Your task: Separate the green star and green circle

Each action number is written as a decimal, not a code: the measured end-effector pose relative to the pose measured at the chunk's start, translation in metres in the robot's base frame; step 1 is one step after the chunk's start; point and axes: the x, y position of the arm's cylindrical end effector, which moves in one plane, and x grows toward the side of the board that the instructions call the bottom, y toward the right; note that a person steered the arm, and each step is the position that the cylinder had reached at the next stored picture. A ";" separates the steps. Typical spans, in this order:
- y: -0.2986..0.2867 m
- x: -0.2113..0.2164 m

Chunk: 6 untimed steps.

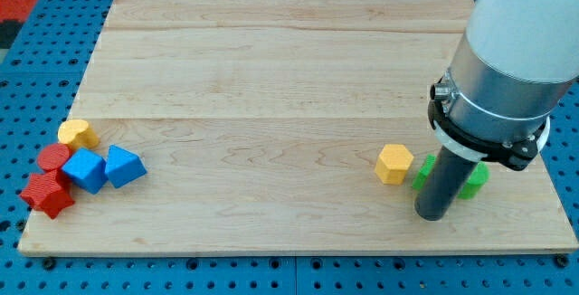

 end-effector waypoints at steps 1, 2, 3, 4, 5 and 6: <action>-0.002 0.002; 0.003 0.019; 0.041 0.016; 0.048 -0.007; 0.021 -0.044; 0.009 -0.069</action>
